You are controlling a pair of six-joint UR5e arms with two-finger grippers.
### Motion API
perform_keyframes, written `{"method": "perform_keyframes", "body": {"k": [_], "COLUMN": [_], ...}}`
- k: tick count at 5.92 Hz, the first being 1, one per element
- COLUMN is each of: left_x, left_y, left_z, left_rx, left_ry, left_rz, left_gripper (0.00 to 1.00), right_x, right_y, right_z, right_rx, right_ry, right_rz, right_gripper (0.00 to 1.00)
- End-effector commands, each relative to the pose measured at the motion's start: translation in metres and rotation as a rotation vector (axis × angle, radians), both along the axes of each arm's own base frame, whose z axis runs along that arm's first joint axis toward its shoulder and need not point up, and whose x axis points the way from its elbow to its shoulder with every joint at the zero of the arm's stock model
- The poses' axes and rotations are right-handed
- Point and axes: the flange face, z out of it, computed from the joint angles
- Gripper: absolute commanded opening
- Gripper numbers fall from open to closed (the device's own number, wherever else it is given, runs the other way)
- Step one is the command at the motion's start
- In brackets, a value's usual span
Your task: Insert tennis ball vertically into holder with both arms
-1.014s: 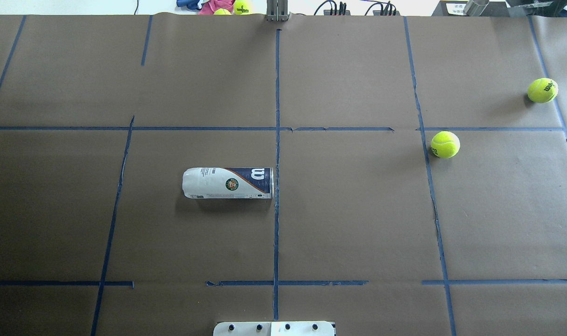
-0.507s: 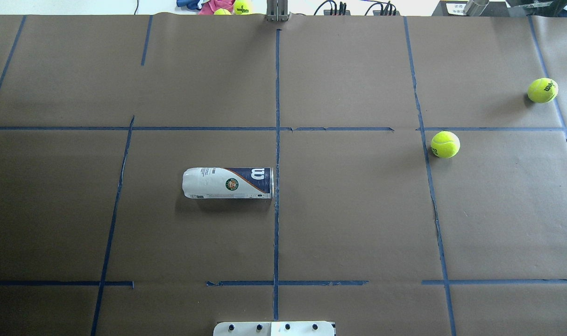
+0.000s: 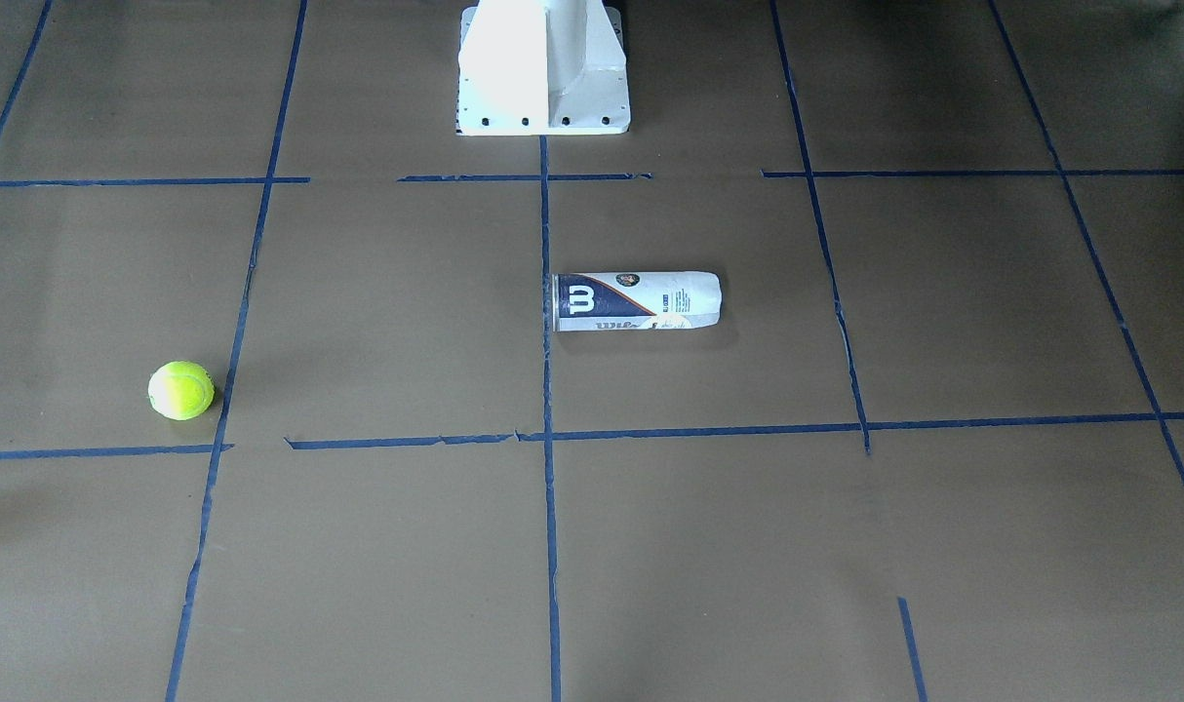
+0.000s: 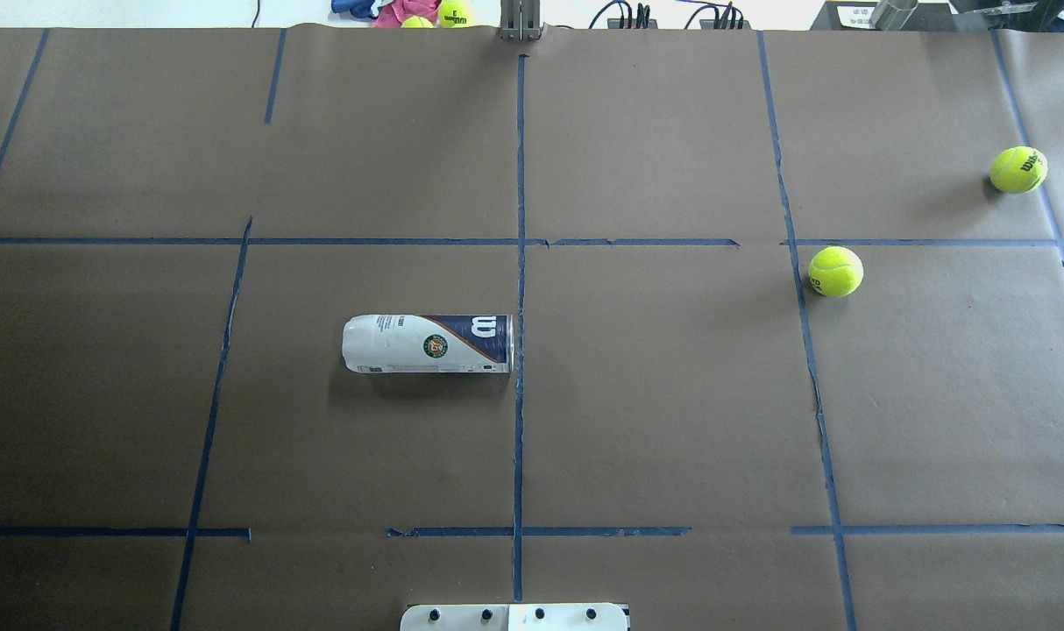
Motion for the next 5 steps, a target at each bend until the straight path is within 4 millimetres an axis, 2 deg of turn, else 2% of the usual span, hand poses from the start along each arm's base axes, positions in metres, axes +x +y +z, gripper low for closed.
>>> {"method": "perform_keyframes", "body": {"k": [1, 2, 3, 4, 5], "left_x": [0.004, 0.008, 0.009, 0.014, 0.031], "left_y": [0.001, 0.017, 0.022, 0.033, 0.029], "left_z": [-0.006, -0.003, -0.012, -0.011, -0.032], "left_rx": [0.007, 0.013, 0.09, 0.095, 0.163], "left_ry": [0.05, 0.113, 0.121, 0.149, 0.185], "left_rz": [0.003, 0.005, 0.006, 0.017, 0.054], "left_gripper": [1.0, 1.0, 1.0, 1.0, 1.0], "right_x": [0.001, 0.0, 0.0, 0.0, 0.0], "right_y": [0.001, 0.001, 0.001, 0.001, 0.001], "right_z": [0.001, 0.0, 0.0, 0.001, 0.0], "right_rx": [-0.002, -0.002, -0.002, -0.004, -0.002], "right_ry": [0.0, -0.002, -0.002, -0.002, -0.002], "right_rz": [0.005, 0.005, 0.005, 0.007, 0.005], "right_gripper": [1.0, 1.0, 1.0, 1.0, 1.0]}}
